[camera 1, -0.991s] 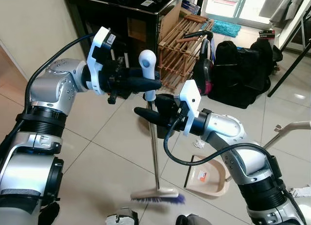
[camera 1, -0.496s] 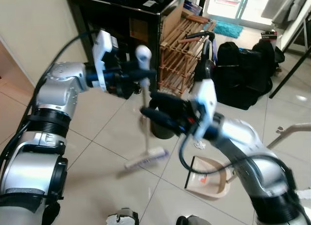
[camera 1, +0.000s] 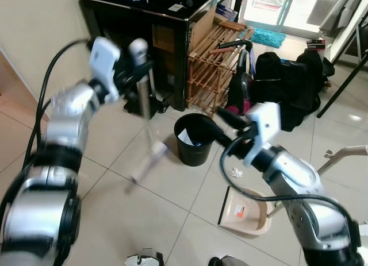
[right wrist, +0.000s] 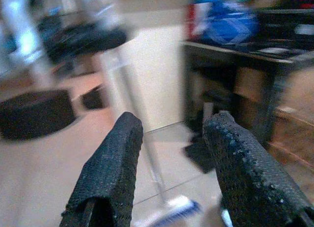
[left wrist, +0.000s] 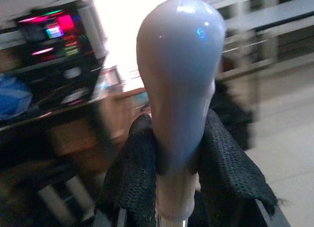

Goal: Sweep floor

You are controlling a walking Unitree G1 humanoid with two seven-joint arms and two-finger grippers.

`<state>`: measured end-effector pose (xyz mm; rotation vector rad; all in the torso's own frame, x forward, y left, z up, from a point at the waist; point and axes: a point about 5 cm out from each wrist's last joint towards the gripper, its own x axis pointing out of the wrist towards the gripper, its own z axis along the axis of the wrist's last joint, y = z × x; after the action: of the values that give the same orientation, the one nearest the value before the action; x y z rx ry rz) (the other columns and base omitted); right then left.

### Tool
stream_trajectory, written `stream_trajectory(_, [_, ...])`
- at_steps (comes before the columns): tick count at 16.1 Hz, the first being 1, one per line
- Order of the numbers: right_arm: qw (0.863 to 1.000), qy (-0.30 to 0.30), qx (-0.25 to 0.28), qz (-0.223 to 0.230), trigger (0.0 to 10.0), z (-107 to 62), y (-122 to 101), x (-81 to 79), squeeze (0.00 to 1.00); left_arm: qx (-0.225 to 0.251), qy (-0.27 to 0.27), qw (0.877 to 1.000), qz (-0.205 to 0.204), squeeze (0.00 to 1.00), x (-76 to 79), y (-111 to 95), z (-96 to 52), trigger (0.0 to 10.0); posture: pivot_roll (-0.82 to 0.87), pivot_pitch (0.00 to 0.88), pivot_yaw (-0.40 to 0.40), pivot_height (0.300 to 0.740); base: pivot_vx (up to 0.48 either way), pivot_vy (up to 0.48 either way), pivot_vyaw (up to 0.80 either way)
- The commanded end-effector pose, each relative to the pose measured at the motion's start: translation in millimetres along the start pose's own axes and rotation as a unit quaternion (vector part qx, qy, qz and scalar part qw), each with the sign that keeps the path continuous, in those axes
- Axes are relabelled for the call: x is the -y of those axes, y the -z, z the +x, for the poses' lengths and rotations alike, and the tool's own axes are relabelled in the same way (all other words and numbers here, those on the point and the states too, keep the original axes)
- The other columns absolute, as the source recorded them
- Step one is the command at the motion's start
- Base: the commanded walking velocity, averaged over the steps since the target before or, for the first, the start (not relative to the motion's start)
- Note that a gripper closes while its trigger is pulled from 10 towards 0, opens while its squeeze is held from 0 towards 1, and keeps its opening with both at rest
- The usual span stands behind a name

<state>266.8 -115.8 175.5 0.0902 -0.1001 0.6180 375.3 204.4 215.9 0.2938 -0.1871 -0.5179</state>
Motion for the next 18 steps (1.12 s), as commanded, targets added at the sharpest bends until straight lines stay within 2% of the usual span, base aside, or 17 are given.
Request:
stream_trajectory(1, [0.999,0.042,0.018,0.002,10.0,-3.9,-1.3,6.1,0.00,0.017,-0.030,0.999,0.028,0.00,-0.9,-6.1,-3.8,10.0,-0.01,0.036,0.018,0.740,0.000,0.000,0.00])
stream_trajectory(3, [0.994,0.106,0.034,0.009,10.0,-9.5,1.3,12.8,0.00,0.017,-0.064,0.998,-0.021,0.00,9.2,5.1,-11.0,10.0,-0.01,0.038,0.013,0.740,0.000,0.000,0.00])
stream_trajectory(4, [0.992,0.121,0.037,0.011,10.0,-10.8,1.9,14.2,0.00,0.021,-0.071,0.997,-0.030,0.00,12.0,6.5,-12.7,10.0,-0.01,0.038,0.013,0.740,0.000,0.000,0.00])
stream_trajectory(5, [0.988,0.148,0.047,0.012,10.0,-13.8,4.7,13.6,0.00,0.044,-0.084,0.995,-0.009,0.00,23.7,9.0,-20.4,10.0,-0.01,0.043,0.012,0.740,0.000,0.000,0.00])
stream_trajectory(7, [0.986,0.157,0.049,0.019,10.0,-15.6,7.2,11.6,0.00,0.048,-0.090,0.995,0.001,0.00,29.6,10.9,-25.1,10.0,-0.01,0.046,0.013,0.740,0.000,0.000,0.00])
stream_trajectory(9, [0.981,0.172,0.065,0.058,10.0,-22.5,11.9,9.3,0.00,0.053,-0.113,0.992,0.018,0.00,37.1,12.2,-34.4,10.0,-0.02,0.060,0.011,0.740,0.000,0.000,0.00])
stream_trajectory(10, [0.980,0.173,0.070,0.062,10.0,-23.4,12.0,9.1,0.00,0.056,-0.118,0.991,0.017,0.00,38.3,11.4,-35.5,10.0,-0.02,0.061,0.010,0.740,0.000,0.000,0.00])
stream_trajectory(16, [0.982,0.163,0.077,0.055,10.0,-24.8,10.6,9.4,0.00,0.069,-0.131,0.989,0.009,0.00,49.5,8.2,-37.4,10.0,-0.02,0.075,0.006,0.740,0.000,0.000,0.00])
stream_trajectory(18, [0.983,0.156,0.080,0.049,10.0,-24.1,9.0,10.2,0.00,0.086,-0.117,0.989,-0.014,0.00,49.6,3.5,-37.3,10.0,-0.02,0.074,0.006,0.740,0.000,0.000,0.00])
